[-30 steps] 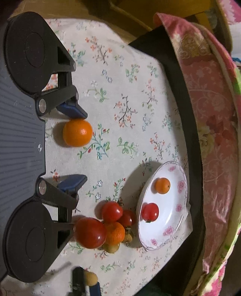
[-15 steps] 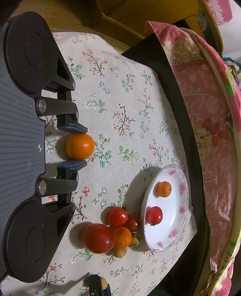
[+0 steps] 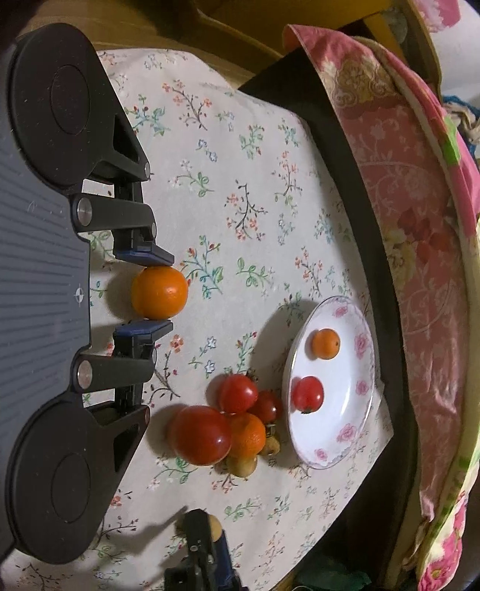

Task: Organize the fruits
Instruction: 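Carry both fruits to the plate and open the left gripper over it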

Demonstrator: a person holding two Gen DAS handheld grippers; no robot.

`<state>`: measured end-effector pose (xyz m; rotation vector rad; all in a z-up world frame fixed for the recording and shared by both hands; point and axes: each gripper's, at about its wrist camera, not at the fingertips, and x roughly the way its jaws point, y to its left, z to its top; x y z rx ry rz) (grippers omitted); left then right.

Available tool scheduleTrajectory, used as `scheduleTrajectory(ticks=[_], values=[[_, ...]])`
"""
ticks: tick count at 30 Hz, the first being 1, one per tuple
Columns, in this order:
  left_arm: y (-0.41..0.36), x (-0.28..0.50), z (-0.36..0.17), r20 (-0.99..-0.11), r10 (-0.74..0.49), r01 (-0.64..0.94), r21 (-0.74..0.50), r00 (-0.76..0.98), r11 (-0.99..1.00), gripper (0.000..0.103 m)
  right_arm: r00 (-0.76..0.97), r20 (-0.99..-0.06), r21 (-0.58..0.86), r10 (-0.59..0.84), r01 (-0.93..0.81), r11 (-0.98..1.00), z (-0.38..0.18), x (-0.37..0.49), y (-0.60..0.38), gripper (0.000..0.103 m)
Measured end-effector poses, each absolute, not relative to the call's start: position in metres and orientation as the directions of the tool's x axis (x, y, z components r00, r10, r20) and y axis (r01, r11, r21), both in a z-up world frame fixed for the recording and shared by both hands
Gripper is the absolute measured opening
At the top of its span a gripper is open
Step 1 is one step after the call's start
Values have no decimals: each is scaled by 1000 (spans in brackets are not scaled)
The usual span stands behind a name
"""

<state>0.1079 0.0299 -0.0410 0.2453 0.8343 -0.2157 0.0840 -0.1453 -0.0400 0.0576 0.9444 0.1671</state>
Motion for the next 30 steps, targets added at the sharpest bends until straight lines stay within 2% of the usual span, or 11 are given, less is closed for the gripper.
scheduleTrajectory(ticks=[11, 13, 14, 16, 19, 24, 26, 30], values=[[27, 103, -47, -753, -83, 304, 160, 653, 939, 42, 572, -802, 111, 174, -144, 983, -42, 83, -144, 30], [26, 102, -48, -749, -77, 306, 173, 658, 936, 45, 568, -805, 107, 172, -147, 983, -42, 83, -144, 31], [26, 102, -48, -746, -70, 304, 182, 662, 935, 49, 565, -808, 99, 168, -150, 984, -42, 82, -142, 32], [27, 103, -49, -742, -61, 299, 192, 668, 935, 53, 561, -813, 83, 158, -157, 984, -42, 81, -140, 36], [27, 105, -48, -744, -67, 296, 180, 664, 938, 51, 556, -817, 76, 150, -155, 985, -41, 78, -139, 37], [23, 104, -47, -749, -71, 301, 176, 659, 937, 39, 551, -821, 84, 151, -145, 986, -40, 75, -142, 36], [22, 102, -47, -748, -67, 301, 181, 660, 936, 39, 546, -824, 78, 151, -154, 985, -39, 74, -140, 30], [23, 101, -46, -751, -68, 299, 177, 656, 938, 39, 539, -829, 76, 153, -163, 984, -39, 72, -137, 30]])
